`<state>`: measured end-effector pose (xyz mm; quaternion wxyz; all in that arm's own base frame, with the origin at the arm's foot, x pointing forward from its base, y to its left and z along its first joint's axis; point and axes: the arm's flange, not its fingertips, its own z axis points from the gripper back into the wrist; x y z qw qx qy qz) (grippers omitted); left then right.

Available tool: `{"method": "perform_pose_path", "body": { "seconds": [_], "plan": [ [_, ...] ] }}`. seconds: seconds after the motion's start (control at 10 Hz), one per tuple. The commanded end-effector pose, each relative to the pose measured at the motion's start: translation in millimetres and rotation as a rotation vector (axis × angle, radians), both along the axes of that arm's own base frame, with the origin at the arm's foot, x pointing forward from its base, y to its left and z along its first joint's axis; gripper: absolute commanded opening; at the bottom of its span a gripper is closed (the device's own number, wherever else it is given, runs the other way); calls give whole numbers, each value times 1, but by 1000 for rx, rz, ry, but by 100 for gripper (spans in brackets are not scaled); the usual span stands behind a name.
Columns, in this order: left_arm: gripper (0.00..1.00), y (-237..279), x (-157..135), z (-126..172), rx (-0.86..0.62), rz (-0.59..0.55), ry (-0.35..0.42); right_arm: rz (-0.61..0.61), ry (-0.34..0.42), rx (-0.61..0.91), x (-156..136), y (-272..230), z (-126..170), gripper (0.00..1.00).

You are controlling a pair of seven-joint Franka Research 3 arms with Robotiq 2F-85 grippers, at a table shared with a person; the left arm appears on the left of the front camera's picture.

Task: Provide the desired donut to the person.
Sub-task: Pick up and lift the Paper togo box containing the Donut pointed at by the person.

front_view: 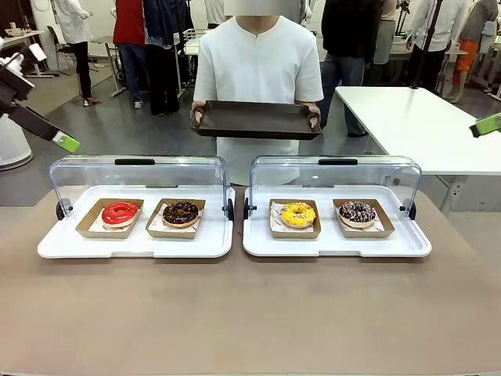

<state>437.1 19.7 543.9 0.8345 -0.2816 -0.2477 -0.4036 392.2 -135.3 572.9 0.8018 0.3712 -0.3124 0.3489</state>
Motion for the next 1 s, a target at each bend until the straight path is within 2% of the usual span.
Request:
{"method": "perform_pose_path", "body": {
  "seconds": [0.0,0.4,0.6,0.8,0.9],
  "plan": [
    [100,24,16,6,-57,-58,35,21,-72,41,7,-21,-4,100],
    [100,71,19,-1,-260,-47,57,13,-139,84,-1,-54,-17,100],
    [100,86,7,1,-329,-44,14,58,-138,80,-5,-62,-19,100],
    [100,95,-3,2,-407,-23,-80,67,-145,76,-7,-64,-20,100],
    [100,98,-7,0,-421,-22,-189,71,-149,77,-8,-65,-21,100]
  ]
}}
